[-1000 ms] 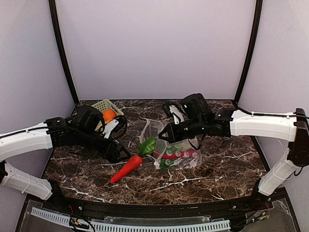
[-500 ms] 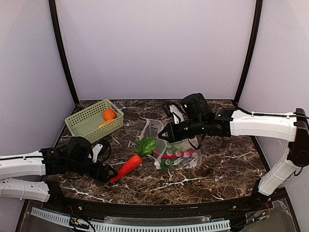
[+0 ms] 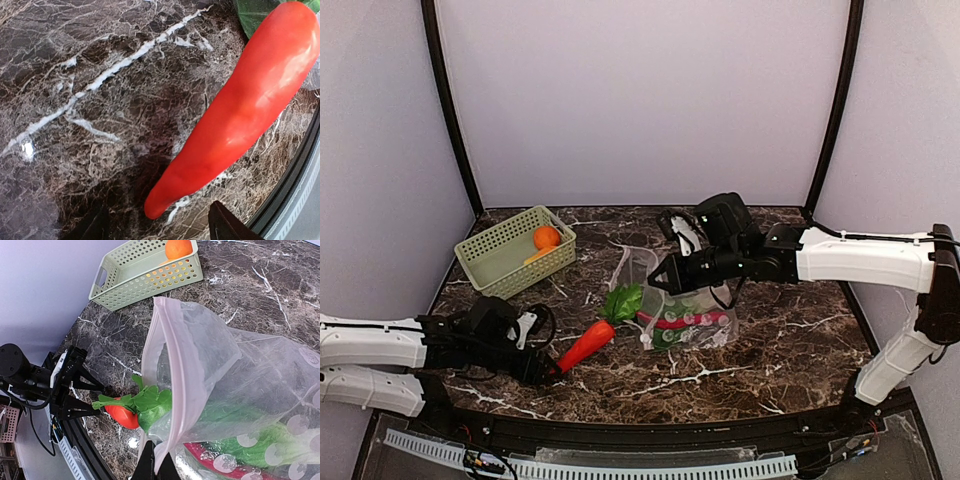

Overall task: Place the food in the zip-top bag and seal the zipper
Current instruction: Pick up the fake vegetable from the center of the board.

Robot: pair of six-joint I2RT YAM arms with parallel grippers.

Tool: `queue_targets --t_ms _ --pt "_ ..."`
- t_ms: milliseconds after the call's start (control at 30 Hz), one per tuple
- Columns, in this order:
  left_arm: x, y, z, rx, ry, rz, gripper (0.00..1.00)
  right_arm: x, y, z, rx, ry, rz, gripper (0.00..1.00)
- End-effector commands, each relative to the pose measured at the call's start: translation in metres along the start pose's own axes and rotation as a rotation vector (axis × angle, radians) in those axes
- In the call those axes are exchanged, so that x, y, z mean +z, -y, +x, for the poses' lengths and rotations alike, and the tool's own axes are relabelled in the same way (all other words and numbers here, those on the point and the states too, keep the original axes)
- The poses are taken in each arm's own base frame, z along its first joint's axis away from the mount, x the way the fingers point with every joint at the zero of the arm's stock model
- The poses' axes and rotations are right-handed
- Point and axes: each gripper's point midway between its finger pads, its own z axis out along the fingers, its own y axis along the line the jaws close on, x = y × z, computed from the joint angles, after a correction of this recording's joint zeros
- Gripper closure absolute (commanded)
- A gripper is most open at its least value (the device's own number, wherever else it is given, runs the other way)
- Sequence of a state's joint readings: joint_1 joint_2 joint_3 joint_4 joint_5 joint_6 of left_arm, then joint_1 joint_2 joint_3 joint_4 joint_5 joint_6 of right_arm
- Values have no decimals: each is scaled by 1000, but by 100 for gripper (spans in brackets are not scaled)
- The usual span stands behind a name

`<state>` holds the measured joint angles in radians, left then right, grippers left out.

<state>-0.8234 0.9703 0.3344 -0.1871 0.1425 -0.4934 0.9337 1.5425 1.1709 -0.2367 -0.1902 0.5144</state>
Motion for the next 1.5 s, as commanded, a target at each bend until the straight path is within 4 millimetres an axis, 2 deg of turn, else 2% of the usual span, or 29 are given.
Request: queue_targets --t_ms 0,633,800,1033,1300,1467 --pt "6 -1 10 11 -17 11 34 -12 -5 -15 -2 56 -20 100" --pt "14 5 9 65 -56 25 50 -15 -5 -16 0 64 -21 100" --pt "14 5 11 66 -70 25 62 -17 -3 -15 4 67 -15 100" --pt "8 6 11 66 -64 27 85 -16 -3 -16 -3 65 -20 100" --pt "-11 25 -12 66 -12 73 98 -16 -4 -17 -12 63 -21 100" --pt "-48 36 -45 52 101 58 99 -14 -1 -15 -25 44 0 100"
